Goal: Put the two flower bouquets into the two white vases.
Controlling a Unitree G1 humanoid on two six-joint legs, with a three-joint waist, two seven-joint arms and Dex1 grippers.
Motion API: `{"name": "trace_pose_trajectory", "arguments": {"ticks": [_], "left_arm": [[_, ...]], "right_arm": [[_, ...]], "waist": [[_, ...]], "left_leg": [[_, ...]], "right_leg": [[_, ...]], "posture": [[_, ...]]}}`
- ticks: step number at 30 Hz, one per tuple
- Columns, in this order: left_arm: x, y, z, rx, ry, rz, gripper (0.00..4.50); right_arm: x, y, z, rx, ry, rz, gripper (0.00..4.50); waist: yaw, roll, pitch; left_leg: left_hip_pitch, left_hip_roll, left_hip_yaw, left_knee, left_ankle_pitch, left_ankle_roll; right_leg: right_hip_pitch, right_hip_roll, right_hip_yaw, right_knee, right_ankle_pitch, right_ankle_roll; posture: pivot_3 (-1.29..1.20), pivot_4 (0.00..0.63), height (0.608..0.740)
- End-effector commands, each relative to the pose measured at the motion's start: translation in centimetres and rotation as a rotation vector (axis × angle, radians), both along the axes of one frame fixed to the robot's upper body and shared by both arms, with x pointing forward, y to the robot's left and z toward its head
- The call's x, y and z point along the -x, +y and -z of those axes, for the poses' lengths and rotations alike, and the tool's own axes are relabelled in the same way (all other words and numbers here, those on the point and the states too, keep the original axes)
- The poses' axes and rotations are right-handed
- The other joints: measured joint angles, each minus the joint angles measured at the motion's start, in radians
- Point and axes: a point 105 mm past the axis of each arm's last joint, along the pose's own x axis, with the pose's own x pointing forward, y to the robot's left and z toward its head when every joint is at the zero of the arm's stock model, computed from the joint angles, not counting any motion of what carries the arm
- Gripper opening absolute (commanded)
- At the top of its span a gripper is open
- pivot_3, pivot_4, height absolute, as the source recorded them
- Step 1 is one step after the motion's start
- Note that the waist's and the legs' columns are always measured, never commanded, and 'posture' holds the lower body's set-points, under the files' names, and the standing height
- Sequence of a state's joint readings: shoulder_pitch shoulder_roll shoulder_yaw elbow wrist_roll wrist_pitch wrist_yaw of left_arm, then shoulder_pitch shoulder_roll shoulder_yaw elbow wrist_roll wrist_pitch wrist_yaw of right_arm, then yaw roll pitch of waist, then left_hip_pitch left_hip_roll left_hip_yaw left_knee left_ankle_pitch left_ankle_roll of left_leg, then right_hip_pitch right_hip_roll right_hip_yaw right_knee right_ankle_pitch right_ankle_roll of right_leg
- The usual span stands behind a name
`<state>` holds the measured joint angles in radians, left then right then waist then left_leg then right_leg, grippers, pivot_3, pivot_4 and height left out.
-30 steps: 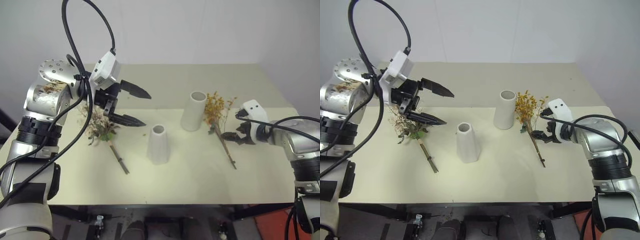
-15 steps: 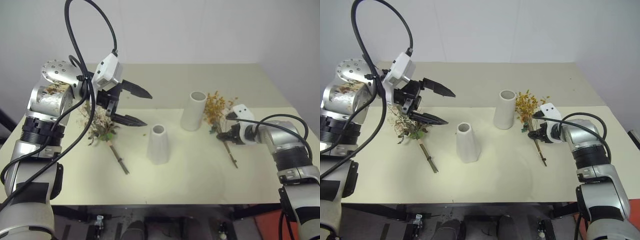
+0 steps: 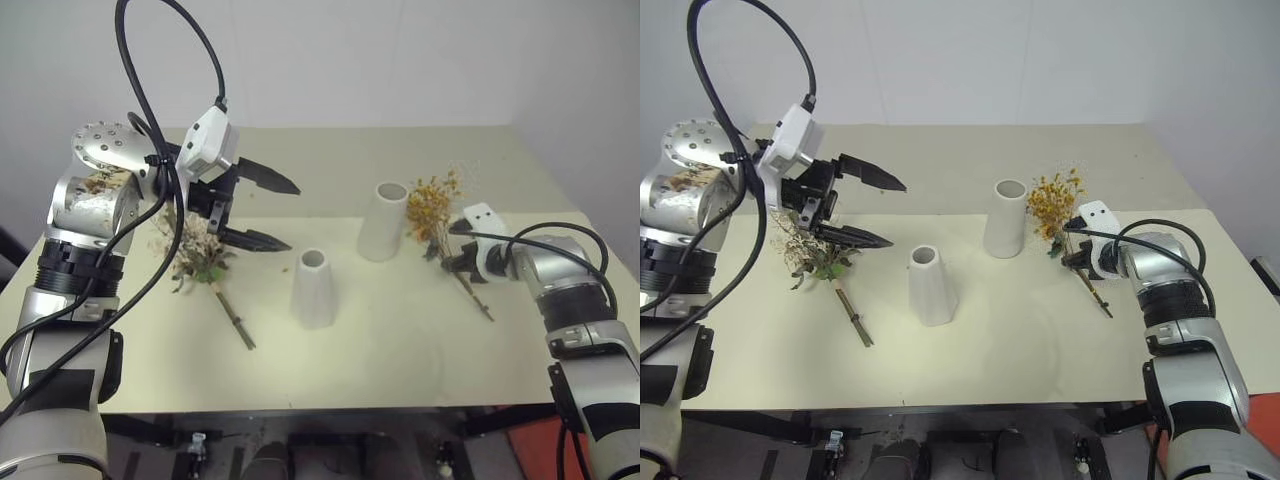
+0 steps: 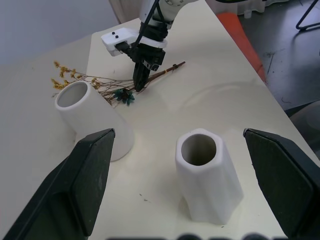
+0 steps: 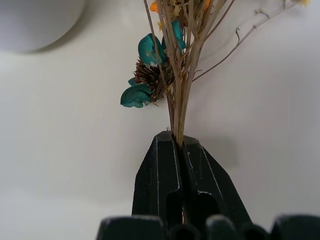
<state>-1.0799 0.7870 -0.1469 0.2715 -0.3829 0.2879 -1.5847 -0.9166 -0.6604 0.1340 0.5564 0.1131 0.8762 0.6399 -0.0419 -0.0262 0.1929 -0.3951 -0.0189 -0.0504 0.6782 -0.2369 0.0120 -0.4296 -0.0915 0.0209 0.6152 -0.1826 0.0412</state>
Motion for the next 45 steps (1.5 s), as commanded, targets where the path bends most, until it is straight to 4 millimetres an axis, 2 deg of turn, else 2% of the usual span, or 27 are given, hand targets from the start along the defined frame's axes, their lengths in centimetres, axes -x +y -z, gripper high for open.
{"name": "trace_pose_trajectory", "arguments": {"ticks": [1, 3, 7, 9, 11, 15, 19, 22, 25, 31, 45], "left_arm": [[0.2, 0.4, -1.2, 0.032, -0.044, -0.012, 4.50], [0.1, 0.5, -1.3, 0.049, -0.029, -0.017, 4.50], [-1.0, 0.8, -1.3, 0.097, -0.008, -0.052, 4.50], [-1.9, 1.0, -1.2, 0.127, 0.004, -0.089, 4.50], [-2.8, 1.4, -0.9, 0.127, 0.006, -0.128, 4.50], [-4.5, 2.5, -0.2, 0.106, 0.011, -0.186, 4.50], [-5.7, 3.0, -0.2, 0.124, 0.013, -0.217, 4.50], [-6.6, 3.0, 0.2, 0.127, 0.003, -0.243, 4.50], [-7.2, 2.3, 0.7, 0.128, 0.015, -0.243, 4.50], [-8.4, 1.2, 2.3, 0.065, 0.015, -0.285, 4.50], [-9.1, 0.7, 2.8, 0.078, 0.032, -0.323, 4.50]], "right_arm": [[-1.9, -1.6, -4.8, 0.098, -0.279, 0.103, 0.02], [-2.7, -2.3, -7.0, 0.117, -0.423, 0.164, 0.02], [-3.6, -3.1, -13.0, 0.147, -0.812, 0.267, 0.02], [-3.5, -3.2, -16.3, 0.054, -0.975, 0.336, 0.02], [-3.2, -2.7, -18.6, -0.050, -1.091, 0.346, 0.02], [-2.4, -0.7, -22.2, -0.261, -1.256, 0.251, 0.02], [-1.3, 0.9, -24.3, -0.534, -1.356, 0.155, 0.02], [-0.7, 3.5, -24.8, -0.711, -1.351, -0.015, 0.02], [-0.5, 5.0, -24.5, -0.800, -1.332, -0.082, 0.02], [-0.3, 7.6, -23.8, -0.839, -1.305, -0.175, 0.02], [0.1, 11.6, -20.5, -0.849, -1.197, -0.283, 0.02]], "waist": [[-0.001, 0.000, 0.000], [-0.002, 0.000, 0.000], [-0.004, 0.000, 0.000], [-0.006, 0.000, 0.000], [-0.009, 0.000, 0.000], [-0.017, 0.000, 0.000], [-0.025, 0.000, 0.000], [-0.026, 0.000, 0.000], [-0.026, 0.000, 0.000], [-0.026, 0.000, 0.000], [-0.027, 0.000, 0.000]], "left_leg": [[0.000, 0.000, 0.000, 0.000, 0.000, 0.000], [0.000, 0.000, 0.001, 0.000, 0.000, 0.000], [-0.003, -0.001, 0.003, 0.000, 0.001, -0.001], [-0.003, -0.001, 0.003, 0.000, 0.001, -0.001], [-0.003, -0.001, 0.004, 0.000, 0.002, -0.002], [-0.003, -0.001, 0.004, 0.000, 0.002, -0.002], [-0.003, -0.001, 0.004, 0.000, 0.002, -0.002], [-0.004, -0.001, 0.004, 0.000, 0.002, -0.002], [-0.004, -0.001, 0.004, -0.001, 0.002, -0.002], [-0.004, -0.001, 0.004, -0.001, 0.002, -0.002], [-0.004, -0.001, 0.004, 0.000, 0.002, -0.002]], "right_leg": [[0.000, 0.000, 0.000, 0.000, 0.000, 0.000], [-0.002, 0.000, 0.001, 0.002, 0.000, 0.000], [-0.009, 0.000, 0.005, 0.008, 0.000, 0.000], [-0.010, 0.000, 0.006, 0.010, 0.000, 0.000], [-0.011, 0.001, 0.008, 0.011, 0.001, -0.001], [-0.011, 0.001, 0.008, 0.011, 0.001, -0.001], [-0.010, 0.001, 0.008, 0.012, 0.001, -0.001], [-0.010, 0.001, 0.008, 0.014, 0.001, -0.001], [-0.011, 0.001, 0.008, 0.014, 0.001, -0.001], [-0.011, 0.001, 0.008, 0.015, 0.001, -0.001], [-0.012, 0.001, 0.008, 0.017, 0.001, -0.001]], "posture": [[0.00, 0.150, 0.740], [0.00, 0.150, 0.740], [0.00, 0.150, 0.740], [0.00, 0.150, 0.740], [0.00, 0.150, 0.740], [0.00, 0.150, 0.740], [0.00, 0.150, 0.740], [0.00, 0.150, 0.740], [0.00, 0.150, 0.740], [0.00, 0.150, 0.740], [0.00, 0.150, 0.740]]}}
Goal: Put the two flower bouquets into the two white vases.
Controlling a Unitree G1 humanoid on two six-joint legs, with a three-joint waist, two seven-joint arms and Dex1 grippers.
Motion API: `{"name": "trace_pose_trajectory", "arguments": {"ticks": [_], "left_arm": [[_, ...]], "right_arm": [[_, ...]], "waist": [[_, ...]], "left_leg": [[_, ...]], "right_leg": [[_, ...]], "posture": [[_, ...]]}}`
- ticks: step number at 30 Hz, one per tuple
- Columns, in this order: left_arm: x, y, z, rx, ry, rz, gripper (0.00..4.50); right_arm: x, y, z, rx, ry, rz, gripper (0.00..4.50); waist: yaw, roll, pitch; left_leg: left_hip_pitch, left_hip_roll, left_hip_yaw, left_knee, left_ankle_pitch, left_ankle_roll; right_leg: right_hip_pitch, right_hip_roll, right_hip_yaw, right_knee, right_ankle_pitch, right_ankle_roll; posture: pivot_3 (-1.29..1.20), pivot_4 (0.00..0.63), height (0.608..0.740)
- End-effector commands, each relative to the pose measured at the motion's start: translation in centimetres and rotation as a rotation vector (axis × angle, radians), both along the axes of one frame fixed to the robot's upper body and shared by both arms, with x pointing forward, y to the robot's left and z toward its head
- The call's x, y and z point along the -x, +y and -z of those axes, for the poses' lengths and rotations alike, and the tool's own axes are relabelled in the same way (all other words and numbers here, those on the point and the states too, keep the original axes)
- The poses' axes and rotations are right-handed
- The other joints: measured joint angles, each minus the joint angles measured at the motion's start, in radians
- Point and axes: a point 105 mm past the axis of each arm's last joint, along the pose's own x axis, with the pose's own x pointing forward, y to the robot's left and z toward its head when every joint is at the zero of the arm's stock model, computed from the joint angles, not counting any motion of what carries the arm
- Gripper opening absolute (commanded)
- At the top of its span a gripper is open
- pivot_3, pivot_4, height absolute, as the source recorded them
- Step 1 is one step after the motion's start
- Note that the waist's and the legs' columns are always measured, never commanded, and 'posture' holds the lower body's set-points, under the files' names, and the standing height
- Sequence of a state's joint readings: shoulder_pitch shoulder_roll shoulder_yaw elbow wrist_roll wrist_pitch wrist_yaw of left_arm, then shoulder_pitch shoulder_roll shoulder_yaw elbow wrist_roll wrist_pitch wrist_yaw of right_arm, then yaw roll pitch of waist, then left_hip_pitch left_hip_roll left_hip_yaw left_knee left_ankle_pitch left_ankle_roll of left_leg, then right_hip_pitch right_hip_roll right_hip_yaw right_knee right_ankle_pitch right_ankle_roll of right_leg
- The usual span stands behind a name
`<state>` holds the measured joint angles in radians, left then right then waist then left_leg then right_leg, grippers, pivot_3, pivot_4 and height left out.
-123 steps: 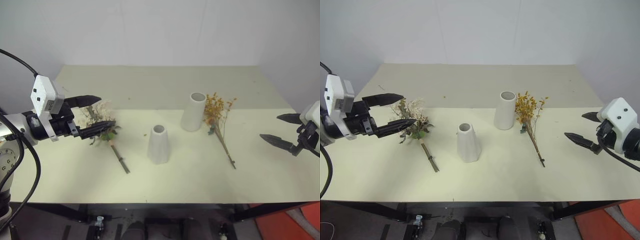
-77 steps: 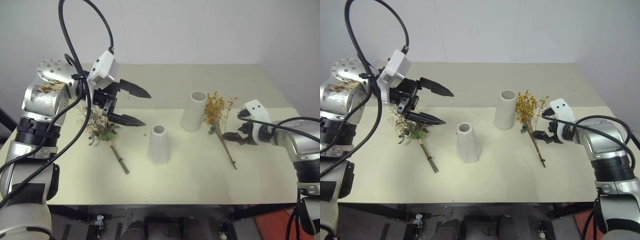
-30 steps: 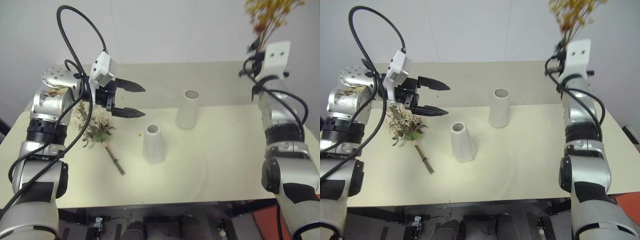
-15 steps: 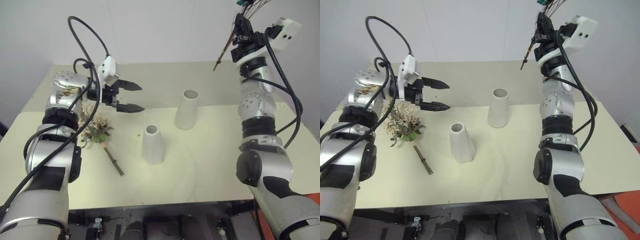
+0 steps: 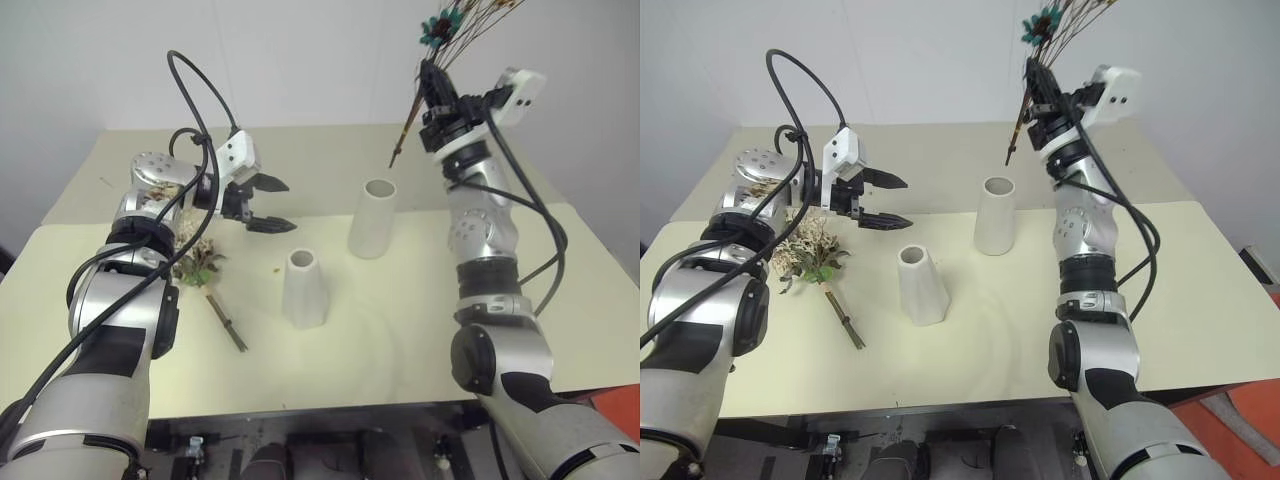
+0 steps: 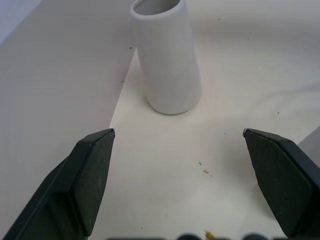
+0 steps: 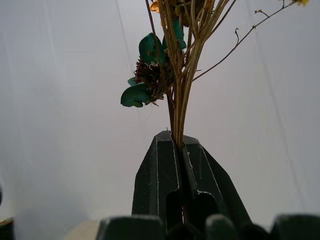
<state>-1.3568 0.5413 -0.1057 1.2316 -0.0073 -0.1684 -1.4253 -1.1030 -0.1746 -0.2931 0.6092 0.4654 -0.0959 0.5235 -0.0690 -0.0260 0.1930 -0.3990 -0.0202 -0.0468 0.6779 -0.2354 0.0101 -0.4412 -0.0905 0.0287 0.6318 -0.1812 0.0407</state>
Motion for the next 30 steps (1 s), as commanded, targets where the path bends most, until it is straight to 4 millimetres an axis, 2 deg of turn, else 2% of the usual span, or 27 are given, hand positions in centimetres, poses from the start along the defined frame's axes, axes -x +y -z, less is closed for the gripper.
{"name": "trace_pose_trajectory", "arguments": {"ticks": [1, 9, 24, 30], "left_arm": [[0.0, -0.3, -1.9, 0.038, -0.051, 0.006, 4.50], [0.0, -0.2, -2.2, 0.055, -0.051, 0.007, 4.50], [0.2, 0.3, -2.3, 0.064, -0.059, 0.009, 4.50], [0.2, 0.5, -2.1, 0.064, -0.055, 0.007, 4.50]], "right_arm": [[1.0, 0.4, -1.4, 0.006, -0.061, -0.015, 0.02], [0.4, 0.3, 0.1, 0.030, -0.027, -0.007, 0.02], [-0.8, 0.8, 4.7, 0.088, 0.025, 0.000, 0.02], [-0.9, 1.3, 5.6, 0.122, 0.023, 0.022, 0.02]], "waist": [[0.000, 0.000, 0.000], [0.000, 0.000, 0.000], [-0.001, 0.000, 0.000], [-0.001, 0.000, 0.000]], "left_leg": [[0.000, 0.000, 0.000, 0.000, 0.000, 0.000], [0.000, 0.000, 0.000, 0.000, 0.000, 0.000], [0.000, 0.000, 0.000, 0.000, 0.000, 0.000], [0.000, 0.000, 0.000, 0.000, 0.000, 0.000]], "right_leg": [[0.000, 0.000, 0.000, 0.000, 0.000, 0.000], [0.000, 0.000, 0.000, 0.000, 0.000, 0.000], [0.000, 0.000, 0.000, 0.000, 0.000, 0.000], [0.000, 0.000, 0.000, 0.000, 0.000, 0.000]], "posture": [[0.00, 0.150, 0.740], [0.00, 0.150, 0.740], [0.00, 0.150, 0.740], [0.00, 0.150, 0.740]]}}
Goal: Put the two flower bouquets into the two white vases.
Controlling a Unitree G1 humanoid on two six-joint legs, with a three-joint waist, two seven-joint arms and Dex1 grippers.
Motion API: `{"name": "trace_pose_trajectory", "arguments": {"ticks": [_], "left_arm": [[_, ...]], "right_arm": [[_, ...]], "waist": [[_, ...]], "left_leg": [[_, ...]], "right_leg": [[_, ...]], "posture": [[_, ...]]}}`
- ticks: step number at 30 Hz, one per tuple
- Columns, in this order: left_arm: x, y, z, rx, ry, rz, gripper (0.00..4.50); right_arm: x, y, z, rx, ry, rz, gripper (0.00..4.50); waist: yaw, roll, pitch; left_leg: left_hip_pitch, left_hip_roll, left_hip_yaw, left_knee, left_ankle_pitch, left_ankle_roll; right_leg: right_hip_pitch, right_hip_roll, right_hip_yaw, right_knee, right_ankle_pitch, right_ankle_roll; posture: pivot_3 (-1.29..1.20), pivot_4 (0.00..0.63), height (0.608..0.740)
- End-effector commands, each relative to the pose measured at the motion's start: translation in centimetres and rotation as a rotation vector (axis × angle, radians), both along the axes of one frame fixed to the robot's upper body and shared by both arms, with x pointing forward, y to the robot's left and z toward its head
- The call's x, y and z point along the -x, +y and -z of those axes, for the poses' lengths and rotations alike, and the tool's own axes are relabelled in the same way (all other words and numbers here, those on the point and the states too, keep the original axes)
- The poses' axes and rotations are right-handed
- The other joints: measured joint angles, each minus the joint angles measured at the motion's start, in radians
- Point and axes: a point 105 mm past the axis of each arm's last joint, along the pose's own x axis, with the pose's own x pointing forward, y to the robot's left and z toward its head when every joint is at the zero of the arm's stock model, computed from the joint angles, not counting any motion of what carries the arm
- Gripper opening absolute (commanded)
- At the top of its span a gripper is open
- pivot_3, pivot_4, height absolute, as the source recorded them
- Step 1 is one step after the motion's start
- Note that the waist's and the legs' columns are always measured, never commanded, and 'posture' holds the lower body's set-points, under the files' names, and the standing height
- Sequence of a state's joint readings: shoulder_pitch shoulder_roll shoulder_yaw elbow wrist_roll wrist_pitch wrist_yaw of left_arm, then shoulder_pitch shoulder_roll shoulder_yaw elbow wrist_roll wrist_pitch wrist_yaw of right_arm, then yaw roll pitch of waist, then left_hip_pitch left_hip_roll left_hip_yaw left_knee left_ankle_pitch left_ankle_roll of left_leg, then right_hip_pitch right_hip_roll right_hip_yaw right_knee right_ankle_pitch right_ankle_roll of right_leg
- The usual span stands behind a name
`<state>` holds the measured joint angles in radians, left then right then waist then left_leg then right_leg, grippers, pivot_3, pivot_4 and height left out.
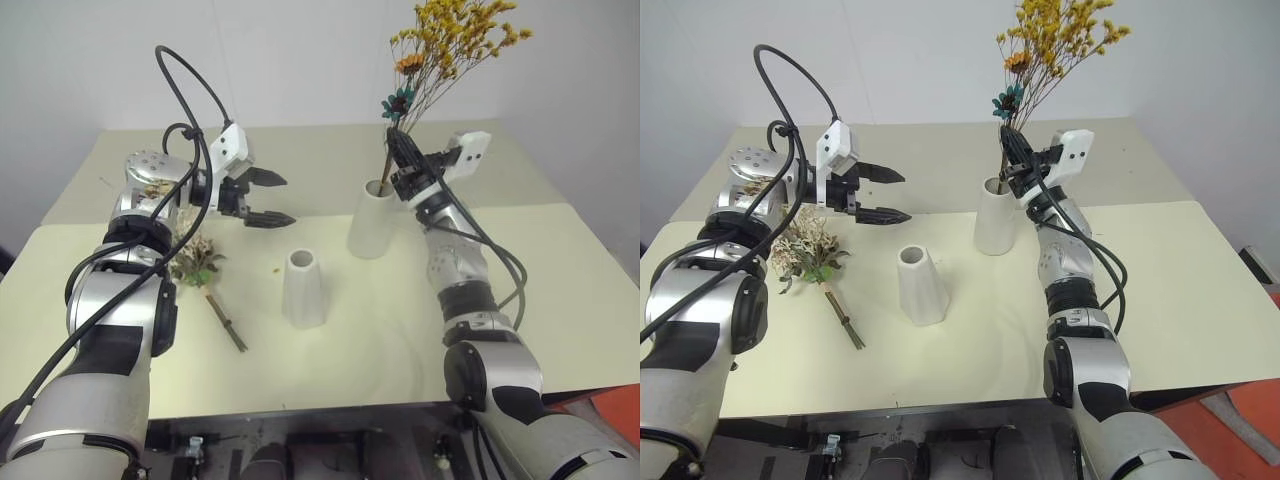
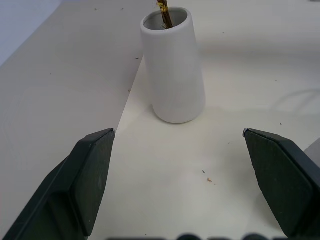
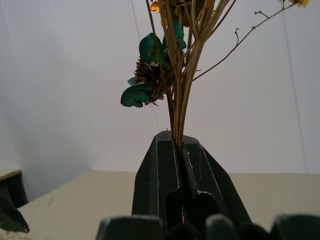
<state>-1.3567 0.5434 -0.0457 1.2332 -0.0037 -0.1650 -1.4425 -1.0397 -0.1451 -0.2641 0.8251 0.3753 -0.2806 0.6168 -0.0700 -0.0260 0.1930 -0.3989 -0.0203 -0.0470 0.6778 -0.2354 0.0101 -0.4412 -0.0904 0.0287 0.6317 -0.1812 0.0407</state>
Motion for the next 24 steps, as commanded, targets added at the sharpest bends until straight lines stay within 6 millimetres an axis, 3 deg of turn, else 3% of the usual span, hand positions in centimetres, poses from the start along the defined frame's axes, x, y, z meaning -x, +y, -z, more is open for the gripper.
{"name": "trace_pose_trajectory", "arguments": {"ticks": [1, 10, 14, 23, 24], "left_arm": [[0.1, 0.2, -1.4, 0.014, -0.048, 0.002, 4.50], [0.1, 0.4, -1.2, 0.015, -0.045, -0.001, 4.50], [0.1, 0.4, -1.3, 0.021, -0.045, -0.001, 4.50], [-0.1, 0.3, -2.0, 0.019, -0.069, -0.015, 4.50], [-0.1, 0.4, -2.0, 0.020, -0.069, -0.015, 4.50]], "right_arm": [[0.5, 0.2, -0.7, 0.013, -0.061, 0.013, 0.02], [0.6, 0.4, -0.2, 0.039, -0.071, 0.045, 0.02], [0.8, 0.4, -0.2, 0.034, -0.076, 0.042, 1.14], [1.3, -0.3, 0.4, 0.017, -0.067, 0.060, 4.37], [1.4, -0.5, 0.4, 0.015, -0.070, 0.068, 4.46]], "waist": [[0.000, 0.000, 0.000], [0.000, 0.000, 0.000], [0.000, 0.000, 0.000], [0.000, 0.000, 0.000], [0.000, 0.000, 0.000]], "left_leg": [[0.000, 0.000, 0.000, 0.000, 0.000, 0.000], [0.000, 0.000, 0.000, 0.000, 0.000, 0.000], [0.000, 0.000, 0.000, 0.000, 0.000, 0.000], [0.000, 0.000, 0.000, 0.000, 0.000, 0.000], [0.000, 0.000, 0.000, 0.000, 0.000, 0.000]], "right_leg": [[0.000, 0.000, 0.000, 0.000, 0.000, 0.000], [0.000, 0.000, 0.000, 0.000, 0.000, 0.000], [0.000, 0.000, 0.000, 0.000, 0.000, 0.000], [0.000, 0.000, 0.000, 0.000, 0.000, 0.000], [0.000, 0.000, 0.000, 0.000, 0.000, 0.000]], "posture": [[0.00, 0.150, 0.740], [0.00, 0.150, 0.740], [0.00, 0.150, 0.740], [0.00, 0.150, 0.740], [0.00, 0.150, 0.740]]}}
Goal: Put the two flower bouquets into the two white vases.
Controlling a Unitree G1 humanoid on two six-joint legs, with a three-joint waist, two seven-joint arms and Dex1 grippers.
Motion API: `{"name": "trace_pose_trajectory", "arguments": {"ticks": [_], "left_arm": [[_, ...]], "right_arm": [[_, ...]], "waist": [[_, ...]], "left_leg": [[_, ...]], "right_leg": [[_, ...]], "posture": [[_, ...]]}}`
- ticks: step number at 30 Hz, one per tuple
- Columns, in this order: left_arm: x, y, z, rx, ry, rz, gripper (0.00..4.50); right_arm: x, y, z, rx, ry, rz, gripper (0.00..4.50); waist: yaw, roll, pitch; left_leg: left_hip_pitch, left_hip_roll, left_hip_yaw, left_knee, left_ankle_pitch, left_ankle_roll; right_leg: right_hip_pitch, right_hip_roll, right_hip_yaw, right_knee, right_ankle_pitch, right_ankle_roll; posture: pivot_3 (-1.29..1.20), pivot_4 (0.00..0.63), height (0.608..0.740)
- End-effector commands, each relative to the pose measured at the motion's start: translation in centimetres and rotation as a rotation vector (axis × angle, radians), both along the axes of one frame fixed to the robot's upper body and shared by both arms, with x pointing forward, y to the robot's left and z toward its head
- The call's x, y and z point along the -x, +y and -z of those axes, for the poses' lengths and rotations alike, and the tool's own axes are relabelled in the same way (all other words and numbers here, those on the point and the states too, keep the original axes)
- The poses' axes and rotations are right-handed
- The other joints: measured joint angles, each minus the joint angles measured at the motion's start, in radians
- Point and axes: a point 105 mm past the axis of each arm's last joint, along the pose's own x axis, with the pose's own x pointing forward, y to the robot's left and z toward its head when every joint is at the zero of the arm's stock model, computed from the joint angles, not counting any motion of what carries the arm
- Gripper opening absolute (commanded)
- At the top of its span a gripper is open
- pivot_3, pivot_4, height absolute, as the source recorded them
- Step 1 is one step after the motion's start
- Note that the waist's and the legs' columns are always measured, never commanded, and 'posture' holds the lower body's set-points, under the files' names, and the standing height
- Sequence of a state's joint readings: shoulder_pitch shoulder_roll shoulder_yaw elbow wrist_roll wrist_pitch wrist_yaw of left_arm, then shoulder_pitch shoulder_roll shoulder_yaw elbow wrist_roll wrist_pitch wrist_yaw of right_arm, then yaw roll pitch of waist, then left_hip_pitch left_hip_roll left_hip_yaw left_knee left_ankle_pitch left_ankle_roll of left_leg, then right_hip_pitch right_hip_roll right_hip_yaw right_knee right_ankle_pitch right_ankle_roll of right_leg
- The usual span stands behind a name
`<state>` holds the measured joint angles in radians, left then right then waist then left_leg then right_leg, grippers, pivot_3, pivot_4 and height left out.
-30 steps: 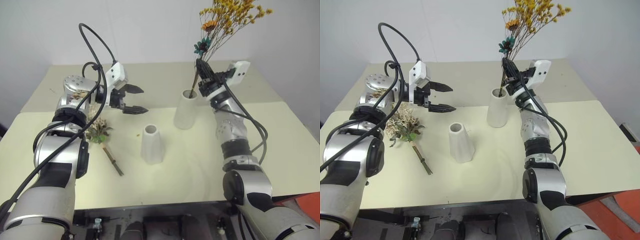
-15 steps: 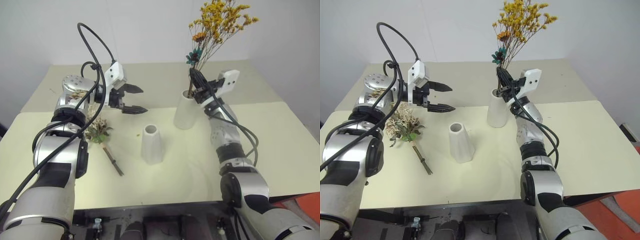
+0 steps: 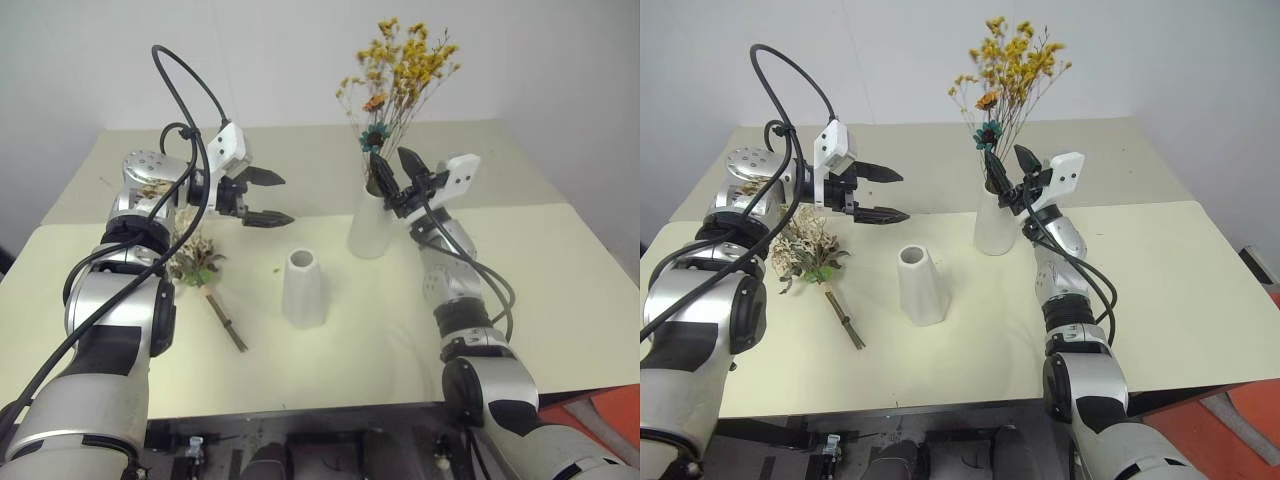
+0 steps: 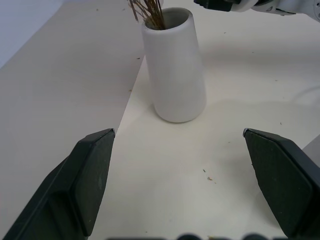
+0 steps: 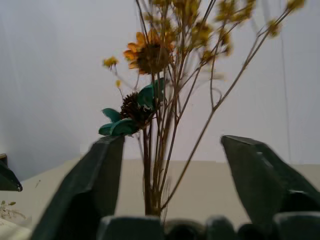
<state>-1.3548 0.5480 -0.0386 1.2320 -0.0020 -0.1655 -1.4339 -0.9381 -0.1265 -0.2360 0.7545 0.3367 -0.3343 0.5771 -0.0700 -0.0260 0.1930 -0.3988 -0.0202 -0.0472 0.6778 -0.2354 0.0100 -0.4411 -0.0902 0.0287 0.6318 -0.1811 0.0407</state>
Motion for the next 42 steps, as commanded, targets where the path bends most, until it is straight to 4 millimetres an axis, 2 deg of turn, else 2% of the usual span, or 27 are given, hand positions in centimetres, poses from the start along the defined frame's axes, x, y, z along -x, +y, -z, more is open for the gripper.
{"name": "trace_pose_trajectory", "arguments": {"ticks": [1, 11, 18, 25, 29, 34, 38, 42], "left_arm": [[0.0, 0.1, -1.9, 0.014, -0.062, -0.002, 4.50], [0.0, 0.5, -1.4, 0.025, -0.054, -0.013, 4.50], [0.7, 1.8, -1.7, 0.057, -0.062, -0.002, 4.50], [2.4, 4.3, -1.7, 0.131, -0.059, -0.038, 4.50], [3.9, 6.2, -0.2, 0.158, -0.042, -0.181, 4.50], [5.7, 6.5, 0.2, 0.235, -0.024, -0.434, 4.50], [7.5, 6.2, 0.1, 0.294, 0.024, -0.600, 4.50], [8.2, 6.9, 0.3, 0.253, 0.050, -0.832, 4.50]], "right_arm": [[0.8, -0.4, -1.8, -0.016, -0.069, 0.015, 4.46], [2.2, -3.4, -1.8, -0.027, -0.080, 0.094, 4.46], [4.2, -5.2, -2.4, -0.013, -0.095, 0.089, 4.46], [6.7, -5.0, -3.3, 0.052, -0.106, 0.051, 4.46], [8.2, -3.9, -3.0, 0.146, -0.064, -0.009, 4.46], [9.7, -2.4, -2.7, 0.305, 0.034, -0.132, 4.46], [10.2, -2.2, -1.8, 0.500, 0.131, -0.188, 4.46], [11.8, -2.2, -0.8, 0.681, 0.179, -0.302, 4.46]], "waist": [[0.000, 0.000, 0.000], [0.002, 0.000, 0.000], [0.001, 0.000, 0.000], [0.000, 0.000, 0.000], [0.000, 0.000, 0.000], [0.012, 0.000, 0.000], [0.029, 0.000, 0.000], [0.031, -0.001, 0.000]], "left_leg": [[0.000, 0.000, 0.000, 0.000, 0.000, 0.000], [0.000, 0.000, 0.000, 0.000, 0.000, 0.000], [0.000, 0.000, 0.000, 0.000, 0.000, 0.000], [0.001, 0.000, 0.000, 0.001, 0.000, 0.000], [0.002, 0.002, -0.001, 0.000, 0.000, 0.000], [0.002, 0.001, -0.002, 0.003, 0.000, 0.000], [0.006, 0.001, -0.001, 0.003, 0.000, 0.000], [0.008, 0.002, 0.000, 0.003, 0.000, 0.000]], "right_leg": [[0.000, 0.000, 0.000, 0.000, 0.000, 0.000], [0.000, 0.000, 0.000, 0.000, 0.000, 0.000], [0.000, 0.000, 0.000, 0.000, 0.000, 0.000], [0.000, 0.000, 0.000, 0.000, 0.000, 0.000], [0.000, 0.001, 0.002, 0.000, 0.000, 0.000], [0.000, 0.000, 0.003, -0.001, 0.000, 0.000], [0.004, 0.001, 0.003, -0.002, 0.000, 0.001], [0.007, 0.001, 0.003, -0.002, -0.005, 0.008]], "posture": [[0.00, 0.150, 0.740], [0.00, 0.150, 0.740], [0.00, 0.150, 0.740], [0.00, 0.150, 0.740], [0.00, 0.150, 0.740], [0.00, 0.150, 0.740], [0.00, 0.150, 0.740], [0.00, 0.150, 0.740]]}}
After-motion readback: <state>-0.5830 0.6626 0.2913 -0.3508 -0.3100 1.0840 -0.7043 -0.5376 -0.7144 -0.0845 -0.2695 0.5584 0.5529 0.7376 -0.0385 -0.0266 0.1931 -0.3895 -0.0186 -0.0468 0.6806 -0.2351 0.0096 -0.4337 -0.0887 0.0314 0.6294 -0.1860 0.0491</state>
